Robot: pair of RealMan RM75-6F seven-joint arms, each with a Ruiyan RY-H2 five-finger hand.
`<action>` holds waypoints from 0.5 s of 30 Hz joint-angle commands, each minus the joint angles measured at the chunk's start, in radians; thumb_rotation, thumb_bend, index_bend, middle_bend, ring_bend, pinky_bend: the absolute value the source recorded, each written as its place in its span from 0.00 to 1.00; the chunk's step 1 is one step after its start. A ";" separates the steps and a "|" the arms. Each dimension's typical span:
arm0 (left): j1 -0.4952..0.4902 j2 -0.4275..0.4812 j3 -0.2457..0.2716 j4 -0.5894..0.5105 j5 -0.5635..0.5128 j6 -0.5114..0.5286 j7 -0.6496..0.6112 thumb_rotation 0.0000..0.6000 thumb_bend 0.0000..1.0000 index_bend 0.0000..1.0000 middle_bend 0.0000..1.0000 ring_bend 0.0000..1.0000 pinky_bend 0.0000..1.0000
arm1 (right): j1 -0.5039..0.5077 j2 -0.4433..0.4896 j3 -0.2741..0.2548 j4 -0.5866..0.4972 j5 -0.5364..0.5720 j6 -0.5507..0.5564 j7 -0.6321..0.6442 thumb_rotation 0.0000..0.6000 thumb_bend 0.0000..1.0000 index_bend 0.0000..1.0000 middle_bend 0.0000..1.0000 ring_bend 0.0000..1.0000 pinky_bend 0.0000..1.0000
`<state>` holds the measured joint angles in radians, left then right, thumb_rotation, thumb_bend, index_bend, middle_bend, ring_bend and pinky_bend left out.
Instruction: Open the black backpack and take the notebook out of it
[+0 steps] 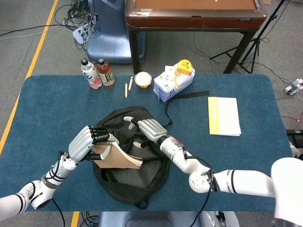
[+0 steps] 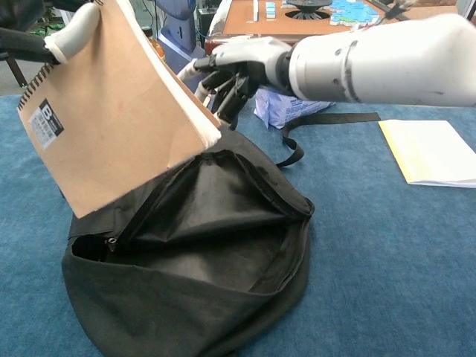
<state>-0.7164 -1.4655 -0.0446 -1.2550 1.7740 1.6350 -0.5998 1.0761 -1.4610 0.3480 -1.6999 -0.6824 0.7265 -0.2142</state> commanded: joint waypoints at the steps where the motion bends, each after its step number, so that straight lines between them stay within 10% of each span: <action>1: -0.014 0.015 -0.038 0.018 -0.049 -0.049 0.019 1.00 0.52 0.67 0.80 0.68 0.53 | -0.084 0.098 -0.003 -0.100 -0.108 0.081 0.039 1.00 0.32 0.10 0.28 0.35 0.46; 15: -0.151 -0.079 -0.107 0.177 -0.305 -0.543 0.147 1.00 0.51 0.61 0.74 0.62 0.53 | -0.262 0.281 -0.057 -0.253 -0.339 0.264 0.096 1.00 0.31 0.10 0.28 0.35 0.46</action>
<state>-0.8213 -1.4958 -0.1351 -1.1479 1.5300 1.1890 -0.5040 0.8279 -1.1916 0.2984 -1.9419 -1.0065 0.9806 -0.1293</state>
